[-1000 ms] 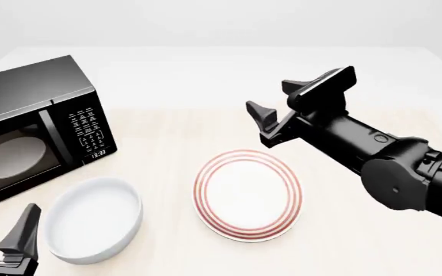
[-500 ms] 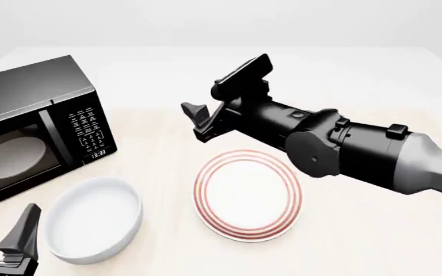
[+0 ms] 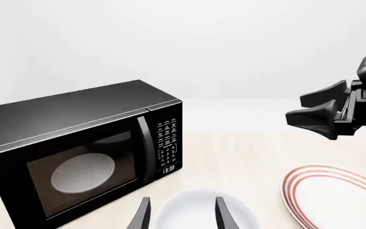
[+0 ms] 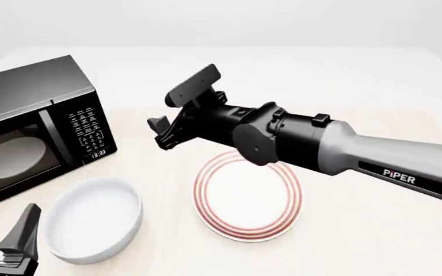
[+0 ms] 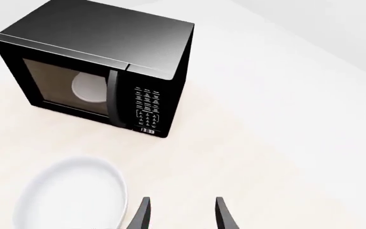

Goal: Put the white bowl to the right of the plate.

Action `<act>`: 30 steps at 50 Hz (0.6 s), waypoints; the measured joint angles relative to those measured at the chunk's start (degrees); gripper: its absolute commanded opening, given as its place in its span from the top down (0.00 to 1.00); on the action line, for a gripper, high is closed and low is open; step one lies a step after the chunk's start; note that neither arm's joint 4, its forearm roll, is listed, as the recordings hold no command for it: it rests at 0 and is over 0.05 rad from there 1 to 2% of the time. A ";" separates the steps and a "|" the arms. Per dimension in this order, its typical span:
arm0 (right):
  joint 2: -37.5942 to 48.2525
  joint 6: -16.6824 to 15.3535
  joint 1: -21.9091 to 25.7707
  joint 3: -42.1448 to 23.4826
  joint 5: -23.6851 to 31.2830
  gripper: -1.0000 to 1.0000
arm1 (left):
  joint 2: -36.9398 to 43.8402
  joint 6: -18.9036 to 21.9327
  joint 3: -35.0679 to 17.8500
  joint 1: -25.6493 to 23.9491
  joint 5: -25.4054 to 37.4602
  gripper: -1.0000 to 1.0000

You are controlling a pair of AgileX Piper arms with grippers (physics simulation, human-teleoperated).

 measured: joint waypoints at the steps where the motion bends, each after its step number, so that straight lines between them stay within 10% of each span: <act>1: 0.47 0.25 -0.01 -0.46 0.44 0.00 | 0.00 0.00 0.00 0.00 0.00 0.00; 30: 9.20 3.75 2.89 -9.17 9.22 0.00 | 0.00 0.00 0.00 0.00 0.00 0.00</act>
